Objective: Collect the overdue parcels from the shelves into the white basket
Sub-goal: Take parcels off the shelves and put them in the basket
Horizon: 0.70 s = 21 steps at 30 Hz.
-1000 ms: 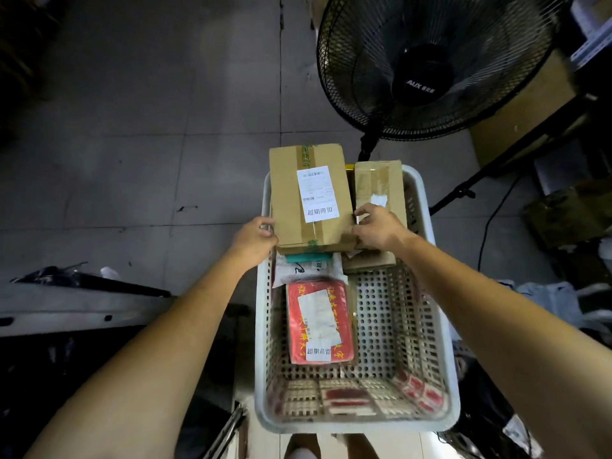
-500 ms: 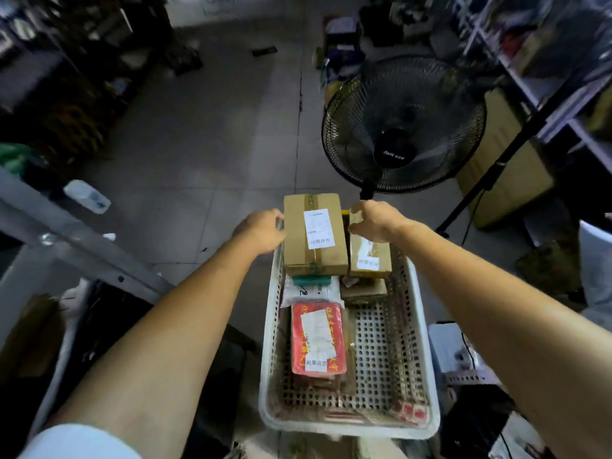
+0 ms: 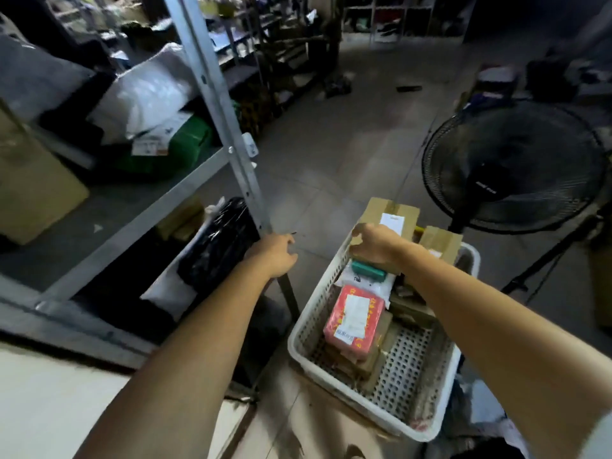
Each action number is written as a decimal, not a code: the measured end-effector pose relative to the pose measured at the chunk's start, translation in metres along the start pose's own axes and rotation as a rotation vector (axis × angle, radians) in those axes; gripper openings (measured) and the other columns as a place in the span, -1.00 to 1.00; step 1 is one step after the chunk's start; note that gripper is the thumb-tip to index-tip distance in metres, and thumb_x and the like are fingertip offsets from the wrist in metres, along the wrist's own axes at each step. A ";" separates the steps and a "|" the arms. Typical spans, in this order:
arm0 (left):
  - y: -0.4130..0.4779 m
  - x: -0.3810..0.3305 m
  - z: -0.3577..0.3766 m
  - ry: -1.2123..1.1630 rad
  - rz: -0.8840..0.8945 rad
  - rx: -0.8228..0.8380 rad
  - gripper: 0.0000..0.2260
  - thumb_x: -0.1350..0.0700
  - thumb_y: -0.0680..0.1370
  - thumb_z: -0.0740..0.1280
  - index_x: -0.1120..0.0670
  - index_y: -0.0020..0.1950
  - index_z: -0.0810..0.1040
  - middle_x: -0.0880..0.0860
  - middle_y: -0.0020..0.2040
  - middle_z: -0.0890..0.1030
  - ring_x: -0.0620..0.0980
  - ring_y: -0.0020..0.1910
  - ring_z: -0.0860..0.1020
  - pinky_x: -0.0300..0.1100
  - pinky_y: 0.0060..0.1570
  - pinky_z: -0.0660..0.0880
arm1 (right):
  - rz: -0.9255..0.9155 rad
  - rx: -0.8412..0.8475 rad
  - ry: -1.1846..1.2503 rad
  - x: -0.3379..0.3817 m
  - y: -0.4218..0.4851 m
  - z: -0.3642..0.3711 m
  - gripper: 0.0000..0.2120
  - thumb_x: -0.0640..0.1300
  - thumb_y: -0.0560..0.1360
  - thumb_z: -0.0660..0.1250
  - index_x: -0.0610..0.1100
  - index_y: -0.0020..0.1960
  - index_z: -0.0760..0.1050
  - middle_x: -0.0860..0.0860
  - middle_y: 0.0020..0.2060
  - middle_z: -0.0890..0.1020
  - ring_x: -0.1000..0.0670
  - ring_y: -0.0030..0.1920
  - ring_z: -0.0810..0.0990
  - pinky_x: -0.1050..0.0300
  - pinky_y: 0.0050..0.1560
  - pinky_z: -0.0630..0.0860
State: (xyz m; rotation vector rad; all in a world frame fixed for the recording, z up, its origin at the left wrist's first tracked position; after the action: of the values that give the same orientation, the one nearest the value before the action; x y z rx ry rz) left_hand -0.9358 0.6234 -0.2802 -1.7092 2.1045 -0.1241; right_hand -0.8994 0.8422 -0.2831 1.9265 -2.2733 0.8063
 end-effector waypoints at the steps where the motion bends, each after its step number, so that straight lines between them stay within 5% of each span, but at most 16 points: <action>1: -0.017 0.014 0.001 -0.005 -0.029 -0.005 -0.67 -0.08 0.58 0.32 -0.07 0.33 0.49 0.06 0.23 0.59 0.12 0.14 0.57 0.01 0.14 0.55 | -0.018 0.009 0.003 0.012 -0.006 0.008 -0.51 -0.03 0.52 0.36 -0.12 0.42 0.40 -0.15 0.32 0.52 -0.18 0.30 0.49 0.09 0.23 0.41; 14: -0.207 0.177 0.029 -0.156 -0.246 -0.088 -0.60 -0.04 0.62 0.28 0.02 0.45 0.40 0.13 0.29 0.54 0.15 0.20 0.54 -0.03 0.18 0.50 | -0.255 0.141 -0.126 0.165 -0.104 0.120 -0.57 -0.14 0.54 0.33 -0.21 0.38 0.42 -0.22 0.31 0.48 -0.22 0.26 0.49 -0.03 0.25 0.47; 21: -0.311 0.210 0.065 -0.165 -0.279 -0.118 -0.56 -0.06 0.60 0.29 -0.01 0.47 0.39 0.12 0.42 0.45 0.18 0.34 0.46 -0.02 0.24 0.43 | -0.364 0.201 -0.217 0.199 -0.196 0.180 -0.50 -0.03 0.54 0.34 -0.12 0.44 0.36 -0.12 0.38 0.45 -0.18 0.33 0.45 0.07 0.25 0.39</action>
State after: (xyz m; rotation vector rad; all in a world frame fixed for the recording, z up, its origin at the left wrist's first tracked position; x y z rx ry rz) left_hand -0.6588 0.3622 -0.2921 -2.0029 1.7798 0.0593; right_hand -0.7093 0.5701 -0.2967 2.5304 -1.9062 0.8387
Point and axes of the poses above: each hand's wrist, its own y-axis towards the middle knuckle, its own z-axis out of the palm, x = y × z, the point moved 8 cm from there along y, towards the middle knuckle
